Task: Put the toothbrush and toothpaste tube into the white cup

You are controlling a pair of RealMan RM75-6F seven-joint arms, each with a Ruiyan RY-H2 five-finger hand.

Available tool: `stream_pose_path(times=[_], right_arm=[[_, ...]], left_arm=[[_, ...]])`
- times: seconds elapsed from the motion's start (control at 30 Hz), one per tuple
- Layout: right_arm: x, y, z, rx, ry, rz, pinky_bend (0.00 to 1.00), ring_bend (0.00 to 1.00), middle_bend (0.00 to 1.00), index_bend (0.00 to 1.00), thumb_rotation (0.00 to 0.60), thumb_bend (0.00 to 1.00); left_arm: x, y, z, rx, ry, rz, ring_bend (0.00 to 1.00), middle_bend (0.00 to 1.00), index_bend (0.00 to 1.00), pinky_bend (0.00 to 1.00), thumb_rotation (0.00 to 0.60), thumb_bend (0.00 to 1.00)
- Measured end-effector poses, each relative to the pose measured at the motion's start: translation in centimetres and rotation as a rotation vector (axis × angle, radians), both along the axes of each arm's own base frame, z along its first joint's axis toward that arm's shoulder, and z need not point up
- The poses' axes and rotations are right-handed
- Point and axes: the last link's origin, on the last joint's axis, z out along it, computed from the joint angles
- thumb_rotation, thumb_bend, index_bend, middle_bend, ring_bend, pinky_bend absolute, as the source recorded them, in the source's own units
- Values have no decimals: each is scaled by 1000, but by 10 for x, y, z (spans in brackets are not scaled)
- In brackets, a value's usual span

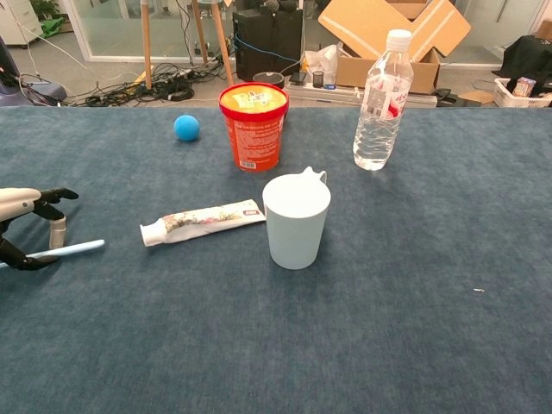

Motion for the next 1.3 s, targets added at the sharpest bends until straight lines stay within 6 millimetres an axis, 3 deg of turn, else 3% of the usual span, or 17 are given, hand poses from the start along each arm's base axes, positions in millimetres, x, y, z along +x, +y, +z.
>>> stream_pose_path(times=[0.4,0.7,0.8,1.03,1.3], right_arm=[[1,1,-1,3,1,4,576,133,95,55,600,0],[1,0,-2,5,3,4,576,133,95,56,600,0],[1,0,-1,3,1,4,576,133,95,55,600,0],[1,1,2,-3,-6,8,576,133,95,56,600,0],[2,3,6,-15,-20,14,576,133,95,55,600,0]], left_arm=[[10,-14,26,74,-93,-1,0,0,575,0,600,362],[28,-21,52,116,-217,-1,0,0,576,0,600,361],[41,-21,62,113,-279,-12,0,0,578,0,600,361],[91,-12,89,77,-455,-94,0,7,582,0,600,362],[146,2,95,-1,-675,-145,0,23,593,0,600,362]])
